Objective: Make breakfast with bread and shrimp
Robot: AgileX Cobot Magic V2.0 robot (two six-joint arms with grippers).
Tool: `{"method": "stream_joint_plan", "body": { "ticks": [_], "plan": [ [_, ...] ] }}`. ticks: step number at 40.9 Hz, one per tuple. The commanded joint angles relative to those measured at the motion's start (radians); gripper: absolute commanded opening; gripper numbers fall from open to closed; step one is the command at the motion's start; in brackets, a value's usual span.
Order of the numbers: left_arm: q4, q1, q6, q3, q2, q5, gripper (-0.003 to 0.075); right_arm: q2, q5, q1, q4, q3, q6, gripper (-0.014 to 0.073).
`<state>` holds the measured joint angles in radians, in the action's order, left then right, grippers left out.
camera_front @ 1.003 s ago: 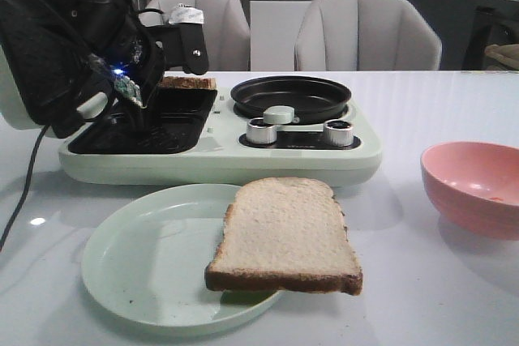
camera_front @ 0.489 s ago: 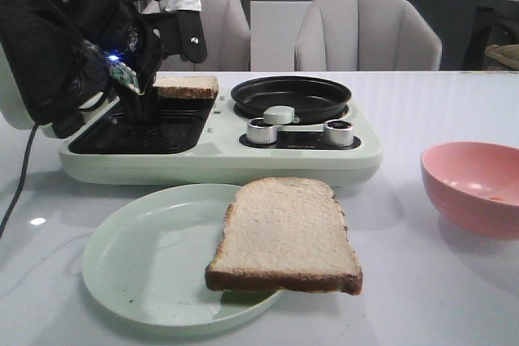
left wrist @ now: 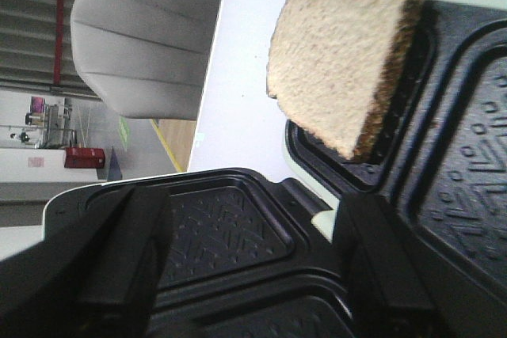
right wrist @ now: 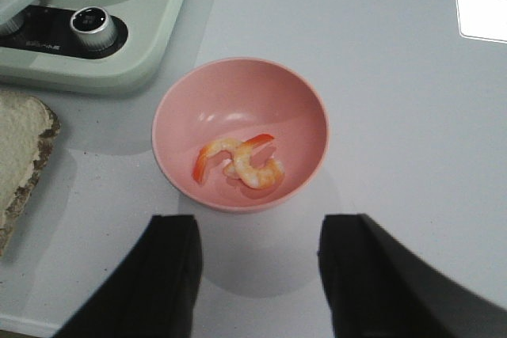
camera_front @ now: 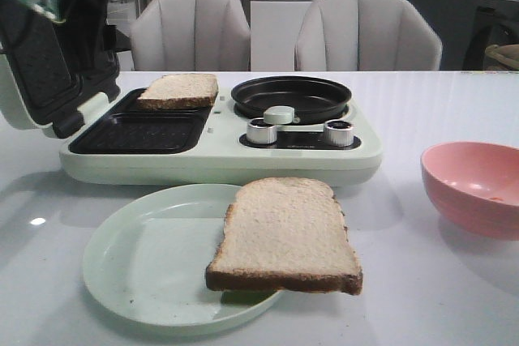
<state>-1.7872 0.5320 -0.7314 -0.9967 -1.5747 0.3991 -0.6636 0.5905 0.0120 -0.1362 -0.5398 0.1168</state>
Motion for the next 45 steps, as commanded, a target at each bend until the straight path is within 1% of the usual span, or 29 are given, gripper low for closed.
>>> {"method": "stream_joint_plan", "body": {
  "ticks": [1,5,7,9,10,11,13,15,18,19,22,31,37,42,45],
  "plan": [
    [0.075,0.040,-0.020,0.075,0.143,0.087,0.0463,-0.004,-0.072,-0.001,-0.007,-0.035,0.002,0.0458],
    [0.210,0.092,0.002,0.176,0.250,0.159,0.0454,-0.004,-0.072,-0.001,-0.007,-0.035,0.002,0.0458],
    [0.365,0.123,0.082,0.203,0.298,0.188,0.0454,-0.004,-0.072,-0.001,-0.007,-0.035,0.002,0.0458],
    [0.606,0.146,0.202,0.219,0.337,0.215,0.0454,-0.004,-0.072,-0.001,-0.007,-0.035,0.002,0.0458],
    [0.689,0.153,0.260,0.225,0.354,0.236,0.0454,-0.004,-0.072,-0.001,-0.007,-0.035,0.002,0.0458],
    [0.791,0.155,0.336,0.226,0.365,0.273,0.0454,-0.004,-0.072,-0.001,-0.007,-0.035,0.002,0.0458],
    [0.936,0.166,0.414,0.226,0.392,0.338,0.0454,-0.004,-0.072,-0.001,-0.007,-0.035,0.002,0.0458],
    [1.055,0.174,0.453,0.226,0.420,0.393,0.0454,-0.004,-0.072,-0.001,-0.007,-0.035,0.002,0.0458],
    [1.226,0.183,0.491,0.226,0.467,0.435,0.0454,-0.004,-0.072,-0.001,-0.007,-0.035,0.002,0.0458],
    [1.256,0.183,0.503,0.226,0.483,0.437,0.0454,-0.004,-0.072,-0.001,-0.007,-0.035,0.002,0.0458],
    [1.416,0.183,0.546,0.226,0.559,0.437,0.0454,-0.004,-0.072,-0.001,-0.007,-0.035,0.002,0.0458],
    [1.596,0.183,0.548,0.236,0.771,0.384,0.0454,-0.004,-0.072,-0.001,-0.007,-0.035,0.002,0.0458],
    [1.624,0.183,0.548,0.274,0.923,0.349,0.0454,-0.004,-0.072,-0.001,-0.007,-0.035,0.002,0.0458],
    [1.624,0.183,0.548,0.300,1.009,0.351,0.0454,-0.004,-0.072,-0.001,-0.007,-0.035,0.002,0.0458],
    [1.624,0.183,0.548,0.305,1.045,0.367,0.0454,-0.004,-0.099,-0.001,-0.006,-0.035,0.002,0.0458]
  ]
}}
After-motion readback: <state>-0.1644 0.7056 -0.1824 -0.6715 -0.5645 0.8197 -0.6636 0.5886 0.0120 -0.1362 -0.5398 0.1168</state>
